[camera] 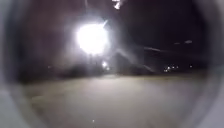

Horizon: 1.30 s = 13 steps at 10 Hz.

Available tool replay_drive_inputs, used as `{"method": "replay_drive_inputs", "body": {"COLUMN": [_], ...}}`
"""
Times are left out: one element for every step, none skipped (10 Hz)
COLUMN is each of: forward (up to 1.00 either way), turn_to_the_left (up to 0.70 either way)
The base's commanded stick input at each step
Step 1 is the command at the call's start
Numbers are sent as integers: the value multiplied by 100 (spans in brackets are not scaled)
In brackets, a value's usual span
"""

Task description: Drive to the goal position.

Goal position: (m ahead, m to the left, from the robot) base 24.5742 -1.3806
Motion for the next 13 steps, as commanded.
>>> {"method": "replay_drive_inputs", "body": {"forward": [100,100,100,100,100,100,100,100,100,100,100,100,100], "turn_to_the_left": [40,39,35,28,17,7,0,0,2,29,40,30,9]}}
